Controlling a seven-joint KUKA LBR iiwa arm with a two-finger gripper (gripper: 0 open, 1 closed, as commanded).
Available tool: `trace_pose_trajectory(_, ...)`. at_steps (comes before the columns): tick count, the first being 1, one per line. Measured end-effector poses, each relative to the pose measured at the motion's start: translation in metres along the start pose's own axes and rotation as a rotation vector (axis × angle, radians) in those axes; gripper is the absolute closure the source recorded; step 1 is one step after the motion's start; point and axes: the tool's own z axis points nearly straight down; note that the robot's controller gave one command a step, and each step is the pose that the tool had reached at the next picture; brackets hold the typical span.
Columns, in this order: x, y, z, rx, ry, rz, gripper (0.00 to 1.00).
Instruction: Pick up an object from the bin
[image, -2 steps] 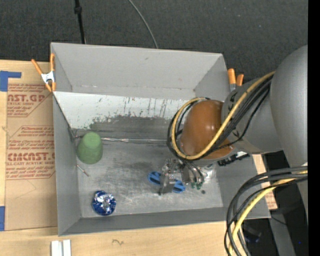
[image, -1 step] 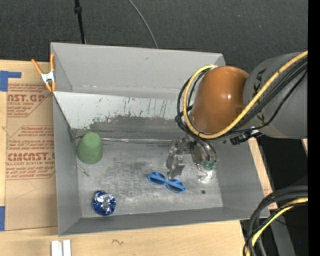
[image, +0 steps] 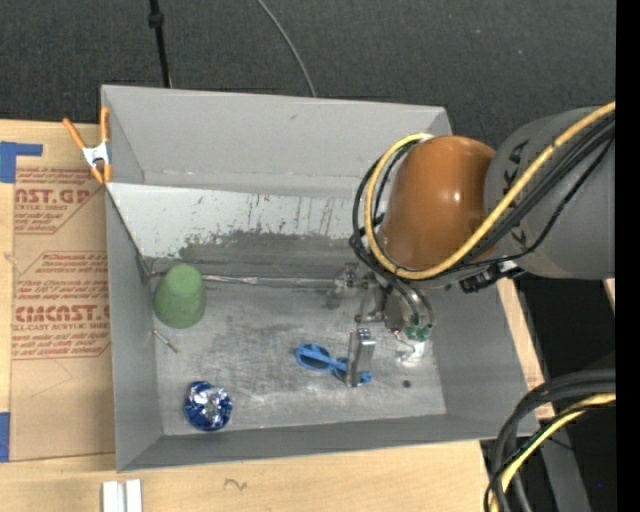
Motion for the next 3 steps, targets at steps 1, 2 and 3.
trace_pose_trajectory(1,-0.018,-0.030,0.111,0.000,-0.004,0.083,0.00)
trace_pose_trajectory(2,-0.019,-0.029,0.107,-0.001,-0.005,0.081,1.00)
trace_pose_trajectory(3,-0.025,-0.051,-0.054,0.002,-0.009,-0.276,1.00)
